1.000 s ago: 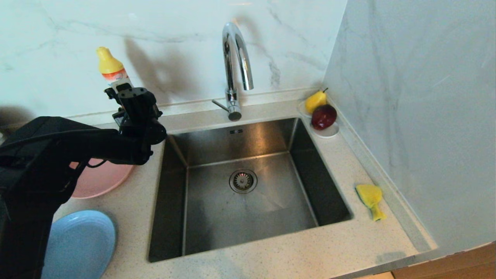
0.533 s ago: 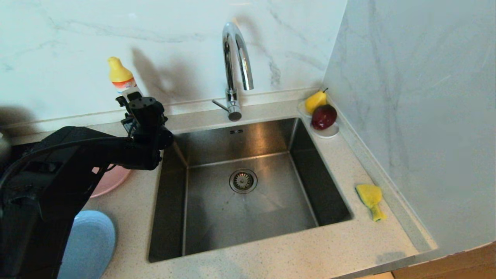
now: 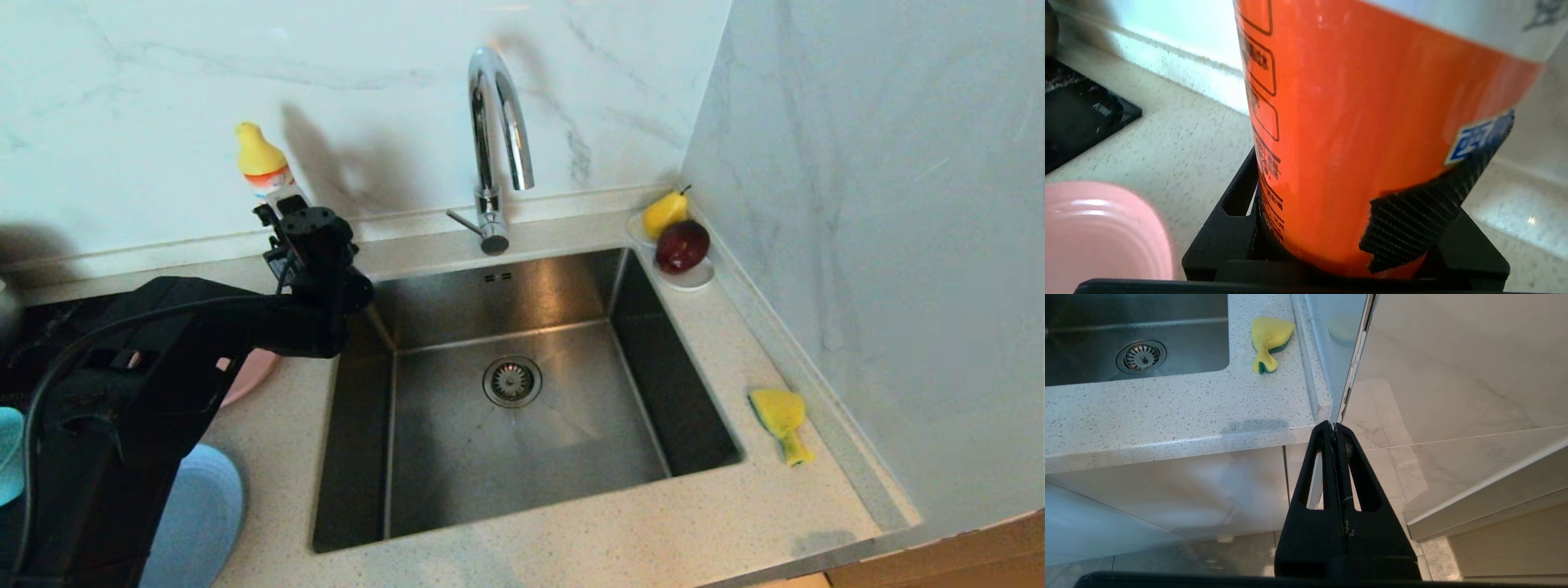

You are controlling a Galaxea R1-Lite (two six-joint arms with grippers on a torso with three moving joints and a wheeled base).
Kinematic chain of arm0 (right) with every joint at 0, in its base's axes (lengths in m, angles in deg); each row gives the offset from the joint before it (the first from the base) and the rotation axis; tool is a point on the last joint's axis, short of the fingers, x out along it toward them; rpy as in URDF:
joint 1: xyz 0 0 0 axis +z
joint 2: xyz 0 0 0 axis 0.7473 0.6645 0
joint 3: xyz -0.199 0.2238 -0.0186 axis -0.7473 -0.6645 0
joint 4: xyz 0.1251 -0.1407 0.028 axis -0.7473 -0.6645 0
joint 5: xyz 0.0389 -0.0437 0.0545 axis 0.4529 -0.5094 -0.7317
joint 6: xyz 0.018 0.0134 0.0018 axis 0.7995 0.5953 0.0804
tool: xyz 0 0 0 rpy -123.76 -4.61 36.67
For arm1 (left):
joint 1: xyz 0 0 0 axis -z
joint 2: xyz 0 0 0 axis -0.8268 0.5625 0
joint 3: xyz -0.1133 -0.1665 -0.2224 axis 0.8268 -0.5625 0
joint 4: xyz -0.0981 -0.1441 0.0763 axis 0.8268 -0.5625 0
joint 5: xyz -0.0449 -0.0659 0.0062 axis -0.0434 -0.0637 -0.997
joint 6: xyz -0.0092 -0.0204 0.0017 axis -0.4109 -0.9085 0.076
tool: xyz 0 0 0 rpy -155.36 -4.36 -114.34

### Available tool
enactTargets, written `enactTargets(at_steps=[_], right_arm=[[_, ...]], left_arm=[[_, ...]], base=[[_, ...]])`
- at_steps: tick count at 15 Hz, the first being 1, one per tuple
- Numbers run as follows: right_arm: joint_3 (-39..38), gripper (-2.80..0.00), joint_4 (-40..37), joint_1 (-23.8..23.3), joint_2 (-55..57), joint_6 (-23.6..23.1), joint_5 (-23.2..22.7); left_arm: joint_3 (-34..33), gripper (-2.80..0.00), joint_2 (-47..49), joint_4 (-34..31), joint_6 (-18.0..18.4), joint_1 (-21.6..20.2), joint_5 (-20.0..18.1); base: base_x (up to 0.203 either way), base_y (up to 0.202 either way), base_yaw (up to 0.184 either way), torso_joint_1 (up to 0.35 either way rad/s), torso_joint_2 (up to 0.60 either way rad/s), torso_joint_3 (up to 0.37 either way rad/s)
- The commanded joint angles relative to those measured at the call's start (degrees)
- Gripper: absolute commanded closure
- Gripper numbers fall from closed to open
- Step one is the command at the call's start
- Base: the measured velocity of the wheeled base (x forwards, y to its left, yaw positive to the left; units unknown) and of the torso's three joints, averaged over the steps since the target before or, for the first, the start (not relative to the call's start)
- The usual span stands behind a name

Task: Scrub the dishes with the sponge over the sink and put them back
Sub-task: Place the dish soap on the table

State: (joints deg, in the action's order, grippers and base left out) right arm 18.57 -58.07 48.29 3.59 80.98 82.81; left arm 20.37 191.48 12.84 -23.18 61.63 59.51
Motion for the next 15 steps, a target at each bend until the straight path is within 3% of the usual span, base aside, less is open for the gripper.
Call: enactTargets(at_steps=[1,15], right_arm=[[0.06,0.0,0.01,0.03,-0.02,0.0,-0.03],[-0.01,0.0,0.01,-0.01,-0.02,0.0,0.06]], left_arm=[[1.53,0.0,1.73,0.54,0.18,0.02,0.28],[3.73,0.0,3.9,3.18,0.87,0.02,0.89]], base=[[0.0,0.0,0.0,0.0,0.0,0.0],[0.0,0.0,0.0,0.0,0.0,0.0]])
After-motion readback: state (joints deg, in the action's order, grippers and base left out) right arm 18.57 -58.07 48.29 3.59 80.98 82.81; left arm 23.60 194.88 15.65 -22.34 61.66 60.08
